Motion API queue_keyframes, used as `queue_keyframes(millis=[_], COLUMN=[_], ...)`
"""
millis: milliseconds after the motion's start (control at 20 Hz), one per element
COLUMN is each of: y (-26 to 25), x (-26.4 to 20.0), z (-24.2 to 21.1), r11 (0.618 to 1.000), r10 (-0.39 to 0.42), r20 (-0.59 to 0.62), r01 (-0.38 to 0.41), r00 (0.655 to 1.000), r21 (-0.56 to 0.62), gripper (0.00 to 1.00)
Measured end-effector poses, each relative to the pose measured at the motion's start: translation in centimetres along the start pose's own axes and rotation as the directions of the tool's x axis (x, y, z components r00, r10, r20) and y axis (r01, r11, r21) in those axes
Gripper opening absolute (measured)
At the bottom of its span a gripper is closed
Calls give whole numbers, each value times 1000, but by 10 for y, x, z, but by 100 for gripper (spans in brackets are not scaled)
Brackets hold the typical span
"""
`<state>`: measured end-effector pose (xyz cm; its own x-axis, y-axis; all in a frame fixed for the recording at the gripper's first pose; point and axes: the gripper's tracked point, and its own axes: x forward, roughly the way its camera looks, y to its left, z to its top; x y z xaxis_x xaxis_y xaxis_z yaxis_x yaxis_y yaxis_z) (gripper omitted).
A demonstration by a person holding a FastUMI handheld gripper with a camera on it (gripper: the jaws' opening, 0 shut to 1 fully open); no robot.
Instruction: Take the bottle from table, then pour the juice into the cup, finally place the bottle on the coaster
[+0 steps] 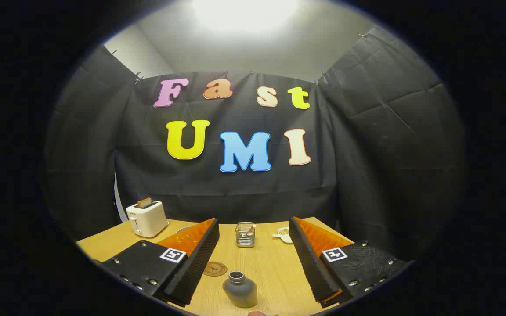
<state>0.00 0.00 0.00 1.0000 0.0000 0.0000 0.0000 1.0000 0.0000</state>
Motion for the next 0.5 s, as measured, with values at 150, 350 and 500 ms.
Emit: queue_keyframes(millis=[150,350,500], y=[-1,0,0], x=[0,-4,-5], z=[1,7,6], r11=[1000,1000,1000], r10=[2,8,10], r20=[4,26,28], r01=[-2,-9,-11], r00=[1000,1000,1000], r21=[9,19,13], gripper=[97,97,97])
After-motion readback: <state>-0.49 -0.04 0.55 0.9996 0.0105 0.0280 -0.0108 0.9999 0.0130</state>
